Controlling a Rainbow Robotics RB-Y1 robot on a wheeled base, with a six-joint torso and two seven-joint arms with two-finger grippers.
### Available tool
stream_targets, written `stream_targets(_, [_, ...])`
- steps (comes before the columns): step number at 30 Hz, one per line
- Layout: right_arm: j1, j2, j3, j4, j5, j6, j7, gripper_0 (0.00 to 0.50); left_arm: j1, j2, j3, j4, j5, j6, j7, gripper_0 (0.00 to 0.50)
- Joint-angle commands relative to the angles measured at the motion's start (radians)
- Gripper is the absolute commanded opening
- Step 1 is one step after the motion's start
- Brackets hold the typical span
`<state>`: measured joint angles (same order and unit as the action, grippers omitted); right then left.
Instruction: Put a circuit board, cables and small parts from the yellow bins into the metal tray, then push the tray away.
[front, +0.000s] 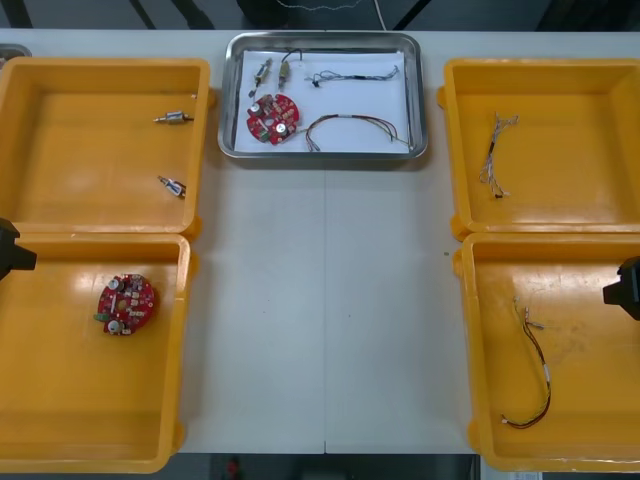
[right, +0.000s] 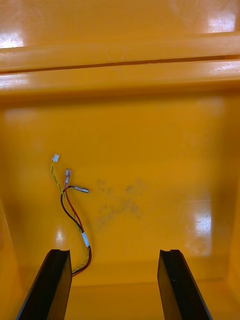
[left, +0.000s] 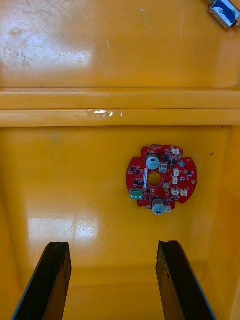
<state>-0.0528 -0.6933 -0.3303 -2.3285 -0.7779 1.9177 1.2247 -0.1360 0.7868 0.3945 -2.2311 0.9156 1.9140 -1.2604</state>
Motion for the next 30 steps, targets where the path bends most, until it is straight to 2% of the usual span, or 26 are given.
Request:
stream_targets(1, [-0.021,-0.040,-0.021,-0.005,-0.034,0.002,0.007,0.500,0.021,0.045,0.015,-0.030,0.002,0.006,0.003,0.500])
stream_targets(30, [-0.021,-0.040,-0.019,-0.005,-0.037,0.002,0.006,0.500,0.021,0.045,0.015,-0.030,0.002,0.006,0.003,0.500])
